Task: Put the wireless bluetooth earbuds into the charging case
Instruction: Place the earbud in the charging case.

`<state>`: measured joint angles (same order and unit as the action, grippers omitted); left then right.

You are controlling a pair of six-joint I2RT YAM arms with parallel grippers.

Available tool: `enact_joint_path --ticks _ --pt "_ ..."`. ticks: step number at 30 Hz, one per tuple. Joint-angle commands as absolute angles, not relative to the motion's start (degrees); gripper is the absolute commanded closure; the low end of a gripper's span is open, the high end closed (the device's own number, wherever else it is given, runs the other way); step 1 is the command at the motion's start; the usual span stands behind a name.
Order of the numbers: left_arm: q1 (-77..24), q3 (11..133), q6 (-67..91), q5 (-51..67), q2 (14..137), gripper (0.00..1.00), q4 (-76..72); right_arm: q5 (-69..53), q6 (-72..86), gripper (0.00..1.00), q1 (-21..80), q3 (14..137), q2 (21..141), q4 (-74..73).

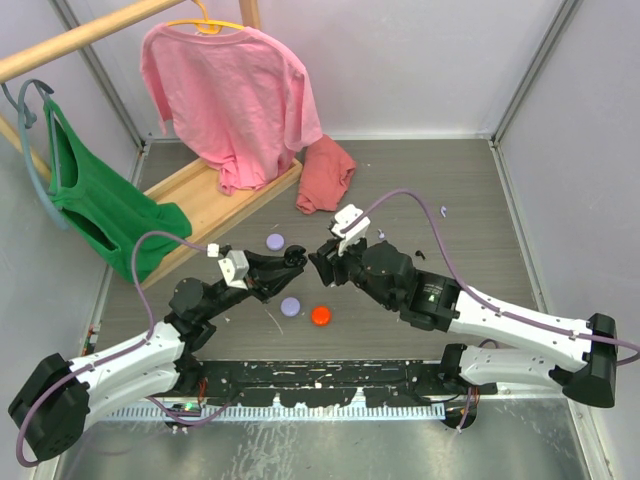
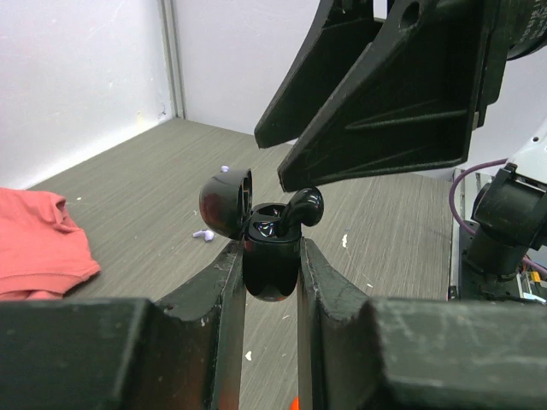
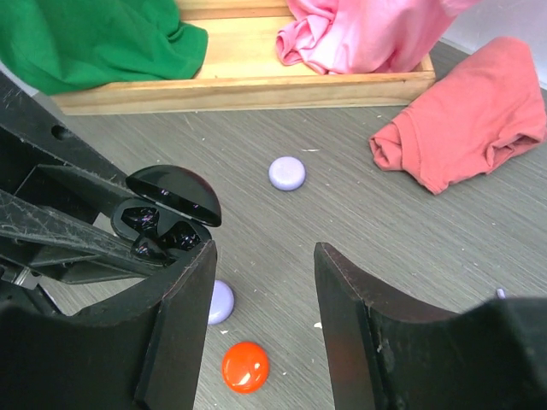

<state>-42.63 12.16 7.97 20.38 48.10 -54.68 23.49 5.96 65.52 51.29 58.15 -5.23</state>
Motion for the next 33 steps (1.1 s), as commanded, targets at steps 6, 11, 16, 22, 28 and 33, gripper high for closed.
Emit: enact_joint_path --ticks 6,11,16,22,28,33 --pt "-42.61 13.65 8.41 21.52 47.54 0.98 -60.19 15.93 4.04 0.45 65.70 50.29 56.85 1.09" --pt "-42.62 13.71 8.55 21.75 48.00 0.98 -60.37 13.06 3.98 0.45 65.65 50.25 56.80 1.84" --pt "-42.62 13.71 8.70 22.27 48.03 0.99 -60.26 12.00 4.45 0.44 65.68 50.74 57.76 2.76" --pt "-42.60 13.79 8.53 23.31 48.37 0.98 -60.12 10.65 5.74 0.44 65.68 51.22 58.82 4.12" --pt "-42.62 13.71 8.18 23.53 48.12 0.99 -59.72 11.87 6.85 0.44 65.66 52.53 59.97 3.22" --pt "-42.62 13.20 8.09 20.63 47.72 0.99 -57.95 15.16 6.96 0.42 65.65 52.86 58.65 1.56"
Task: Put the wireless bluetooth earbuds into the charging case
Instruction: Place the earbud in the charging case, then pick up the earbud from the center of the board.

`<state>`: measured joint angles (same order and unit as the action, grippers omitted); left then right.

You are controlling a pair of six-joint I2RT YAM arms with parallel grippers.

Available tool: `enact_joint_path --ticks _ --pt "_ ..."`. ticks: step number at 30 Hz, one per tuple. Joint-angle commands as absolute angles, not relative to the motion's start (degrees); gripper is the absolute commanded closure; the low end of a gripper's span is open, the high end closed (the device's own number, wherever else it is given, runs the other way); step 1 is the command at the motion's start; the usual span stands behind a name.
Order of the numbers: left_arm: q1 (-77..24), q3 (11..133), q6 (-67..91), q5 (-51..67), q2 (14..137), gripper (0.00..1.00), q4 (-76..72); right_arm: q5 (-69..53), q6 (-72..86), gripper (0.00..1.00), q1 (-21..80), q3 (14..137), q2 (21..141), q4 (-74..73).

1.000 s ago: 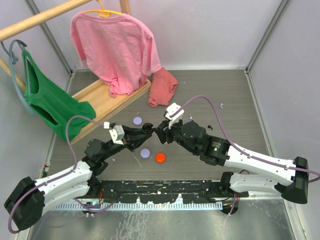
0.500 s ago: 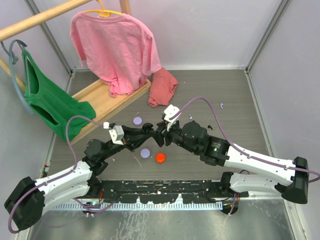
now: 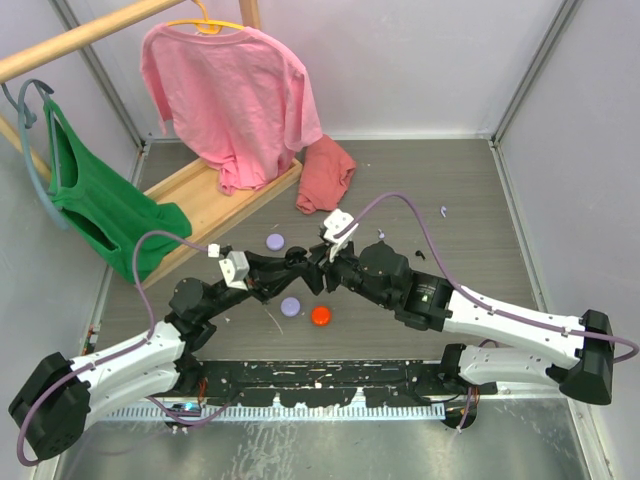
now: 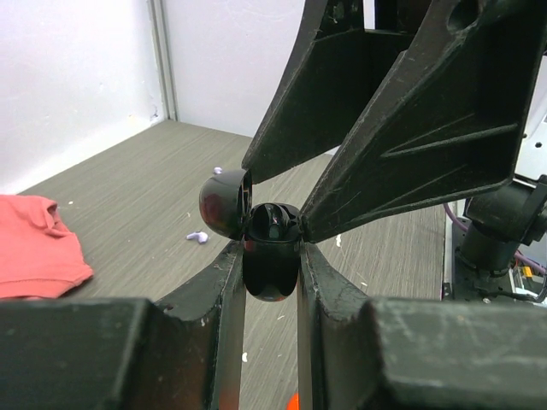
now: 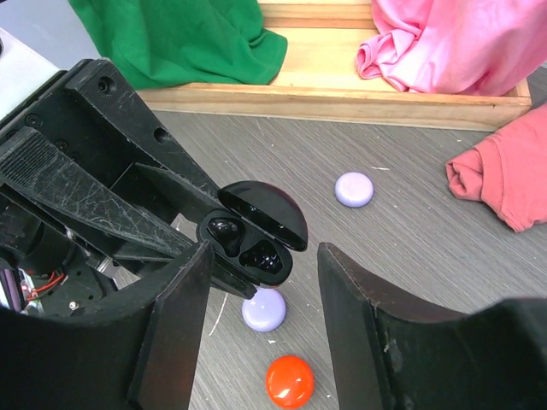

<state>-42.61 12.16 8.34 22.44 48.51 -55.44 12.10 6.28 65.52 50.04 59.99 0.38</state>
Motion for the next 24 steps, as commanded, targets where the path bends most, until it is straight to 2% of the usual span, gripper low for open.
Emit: enact_joint_path --ticks 1,8,12,24 --pt "-42.63 13.12 7.97 19.77 47.64 0.99 -57.21 15.79 7.06 0.41 65.68 52.93 58.09 1.05" --pt "-42.62 11.42 7.82 15.34 48.70 0.99 -56.23 24.79 8.38 0.39 64.97 57.03 59.72 -10.42" --pt "-42.60 10.37 6.96 14.30 48.17 0.99 -55.52 25.34 11.11 0.39 62.79 57.47 59.94 -15.99" --pt "-42.56 7.78 1.94 11.89 46.23 0.98 -53.50 17.03 18.59 0.39 41.28 54.91 63.65 -27.40"
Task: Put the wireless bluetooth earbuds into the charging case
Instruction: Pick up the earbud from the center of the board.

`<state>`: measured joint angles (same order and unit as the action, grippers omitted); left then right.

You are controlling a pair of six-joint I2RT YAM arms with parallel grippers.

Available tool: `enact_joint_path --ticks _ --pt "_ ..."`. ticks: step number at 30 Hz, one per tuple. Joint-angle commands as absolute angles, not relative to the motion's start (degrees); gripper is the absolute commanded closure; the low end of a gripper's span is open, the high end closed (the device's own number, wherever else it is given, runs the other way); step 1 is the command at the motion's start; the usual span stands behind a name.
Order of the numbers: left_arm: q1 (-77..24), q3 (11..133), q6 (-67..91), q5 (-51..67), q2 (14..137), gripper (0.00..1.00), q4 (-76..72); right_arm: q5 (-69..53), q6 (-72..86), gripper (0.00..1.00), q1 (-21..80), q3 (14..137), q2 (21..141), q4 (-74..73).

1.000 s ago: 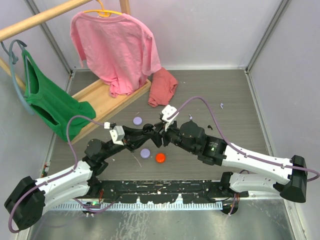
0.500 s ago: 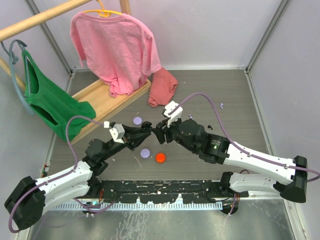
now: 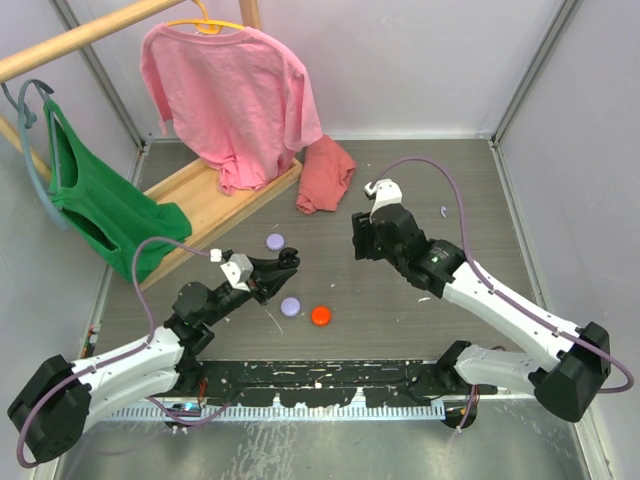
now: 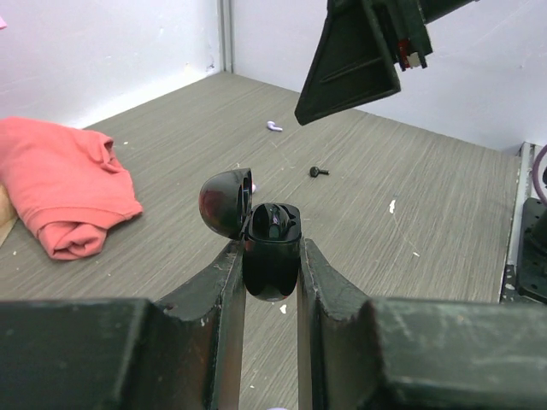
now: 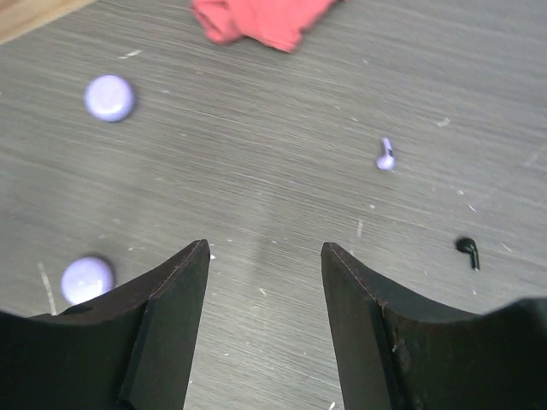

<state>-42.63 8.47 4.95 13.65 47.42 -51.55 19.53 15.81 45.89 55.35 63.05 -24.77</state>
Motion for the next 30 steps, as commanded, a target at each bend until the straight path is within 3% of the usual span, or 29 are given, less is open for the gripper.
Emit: enact_joint_path --ticks 1,10,19,30 --pt "-42.59 7.48 1.67 11.72 46.31 0.98 -53.57 16.21 18.74 0.39 39.65 54.51 64.10 -27.63" --pt "-42.57 6.69 1.80 12.94 44.91 0.98 -52.29 13.00 18.61 0.39 25.03 53.65 73.00 -28.90" --pt "-42.63 6.59 1.93 13.55 42.94 0.97 -50.25 0.41 18.84 0.39 7.39 53.72 83.55 -24.46" --pt "-42.60 6.87 2.20 15.65 43.17 0.98 -50.22 -0.78 19.33 0.40 2.37 55.07 92.73 -22.63"
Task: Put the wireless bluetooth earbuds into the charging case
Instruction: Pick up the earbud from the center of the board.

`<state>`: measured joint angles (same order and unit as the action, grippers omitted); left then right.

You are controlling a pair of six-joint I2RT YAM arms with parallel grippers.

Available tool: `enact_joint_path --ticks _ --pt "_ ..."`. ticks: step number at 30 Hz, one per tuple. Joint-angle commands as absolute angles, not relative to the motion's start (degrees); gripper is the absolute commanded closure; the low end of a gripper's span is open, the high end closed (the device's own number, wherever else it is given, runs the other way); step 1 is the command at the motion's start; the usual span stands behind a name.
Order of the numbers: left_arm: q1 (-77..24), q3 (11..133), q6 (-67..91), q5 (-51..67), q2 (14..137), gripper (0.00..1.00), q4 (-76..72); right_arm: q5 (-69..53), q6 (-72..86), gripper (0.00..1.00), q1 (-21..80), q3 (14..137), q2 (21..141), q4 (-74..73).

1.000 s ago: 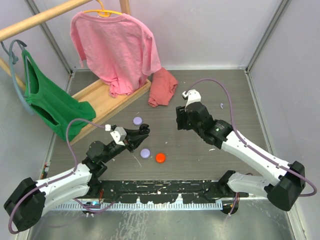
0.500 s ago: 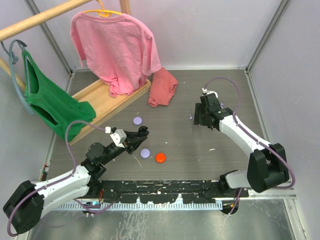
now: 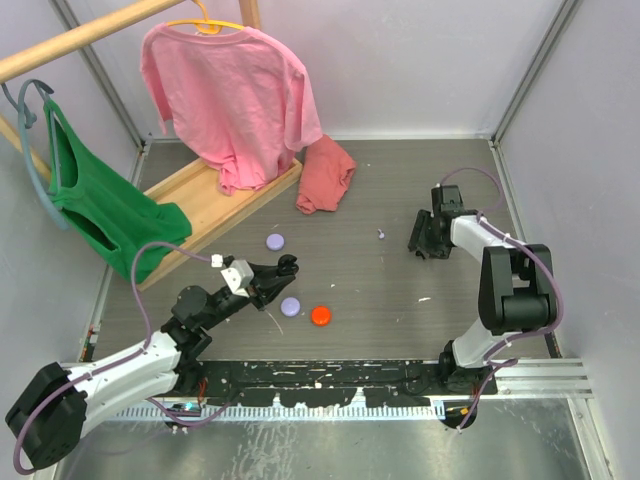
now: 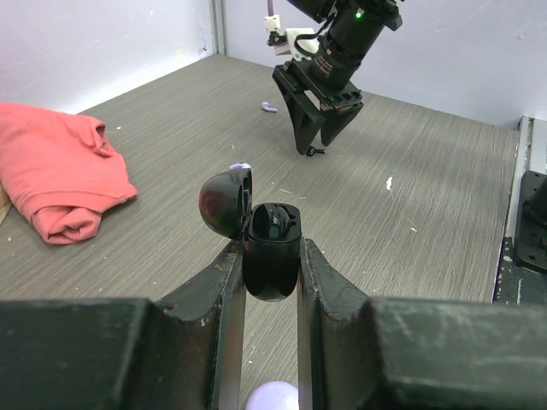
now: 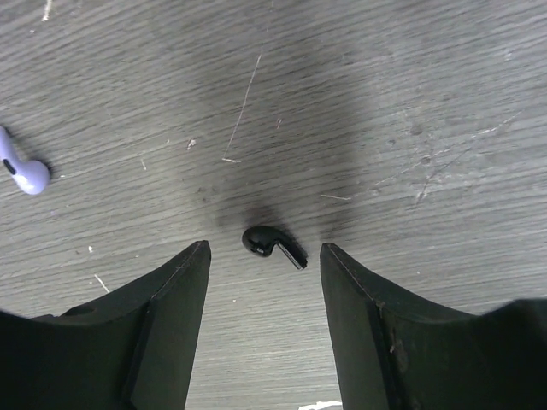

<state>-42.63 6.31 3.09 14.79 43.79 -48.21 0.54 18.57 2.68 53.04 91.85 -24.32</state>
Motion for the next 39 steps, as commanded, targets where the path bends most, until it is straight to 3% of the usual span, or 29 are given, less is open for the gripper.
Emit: enact_joint_path --ticks 1,13,23,39 --pt "-42.63 6.87 2.27 15.77 43.08 0.98 -50.22 -0.83 19.38 0.40 2.37 54.98 93.21 -23.09" --pt "-42.55 7.21 2.72 16.82 43.34 0.97 -50.26 -5.40 20.35 0.47 3.80 53.16 91.37 -27.77" --pt "-42.60 7.12 2.81 16.88 42.98 0.97 -50.13 7.33 19.11 0.55 5.24 58.56 92.71 -30.14" --pt "-42.60 7.21 2.81 16.96 43.32 0.97 -50.07 5.72 17.15 0.57 5.27 62.21 99.76 -31.08"
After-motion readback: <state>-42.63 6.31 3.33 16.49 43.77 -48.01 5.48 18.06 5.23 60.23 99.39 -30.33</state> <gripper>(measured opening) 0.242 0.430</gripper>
